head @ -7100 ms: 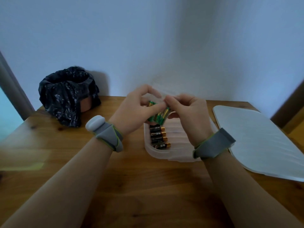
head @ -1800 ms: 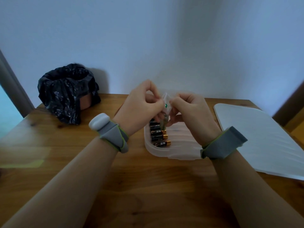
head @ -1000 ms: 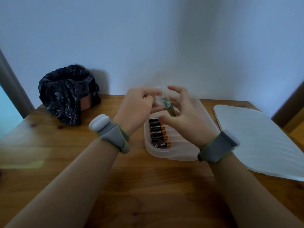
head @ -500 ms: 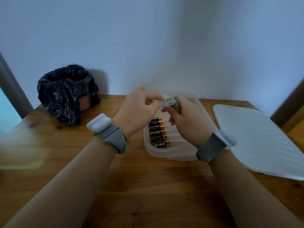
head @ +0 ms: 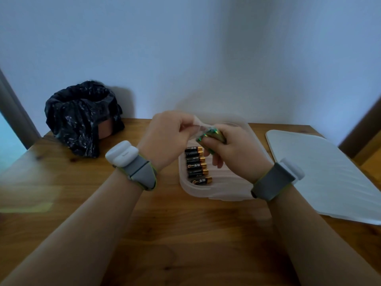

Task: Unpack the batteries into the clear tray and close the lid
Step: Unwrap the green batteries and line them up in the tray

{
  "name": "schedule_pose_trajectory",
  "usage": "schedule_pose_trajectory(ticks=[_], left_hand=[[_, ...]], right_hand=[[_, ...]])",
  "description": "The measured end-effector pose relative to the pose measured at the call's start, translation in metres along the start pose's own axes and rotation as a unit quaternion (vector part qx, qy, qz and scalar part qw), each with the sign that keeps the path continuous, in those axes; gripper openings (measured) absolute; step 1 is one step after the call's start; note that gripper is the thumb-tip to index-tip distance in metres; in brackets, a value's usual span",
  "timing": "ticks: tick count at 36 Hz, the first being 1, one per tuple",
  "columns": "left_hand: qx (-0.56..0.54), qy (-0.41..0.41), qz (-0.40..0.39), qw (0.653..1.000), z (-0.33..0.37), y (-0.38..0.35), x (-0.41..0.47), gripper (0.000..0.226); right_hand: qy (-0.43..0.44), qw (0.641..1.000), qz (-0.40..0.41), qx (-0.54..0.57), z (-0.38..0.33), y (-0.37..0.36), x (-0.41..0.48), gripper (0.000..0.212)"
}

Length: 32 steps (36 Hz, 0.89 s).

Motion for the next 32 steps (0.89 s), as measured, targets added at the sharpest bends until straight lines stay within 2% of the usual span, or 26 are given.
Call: schedule_pose_trajectory(ticks=[5, 15, 18, 24, 29, 32], left_hand=[[-0.055, 0.029, -0.051, 0.997, -0.007, 0.002, 0.003, 0.011], [-0.034, 0.034, -0.075, 0.996, -0.013, -0.003, 0.004, 0.014], [-0.021, 0.042, -0.071, 0.996, -0.014, -0.005, 0.004, 0.015], [-0.004, 0.057, -0.048, 0.997, -0.012, -0.005, 0.003, 0.018], [-0.040, 0.061, -0.005, 0.997, -0.006, 0.000, 0.002, 0.017], [-0.077, 0.088, 0.023, 0.993, -0.009, 0.004, 0.003, 0.016]], right_hand=[[-0.013, 0.996, 0.018, 0.084, -0.001, 0.001, -0.001, 0.007], [0.014, 0.998, 0.007, 0.066, 0.007, 0.001, -0.001, 0.006], [0.020, 0.998, 0.000, 0.063, 0.008, -0.001, -0.001, 0.002], [0.033, 0.995, 0.022, 0.096, 0.007, 0.000, 0.000, 0.010], [0.026, 0.985, 0.045, 0.167, 0.012, 0.003, 0.001, 0.012], [0.017, 0.985, 0.063, 0.161, 0.022, 0.006, 0.002, 0.012]])
Point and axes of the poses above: each hand's wrist, its own x-axis towards the middle knuckle, its own y-axis out of the back of the hand, z = x × y, the point moved 4 cm from there along x, towards the middle knuckle, and after that the axes turned 11 degrees about y, right-handed, at the moved point
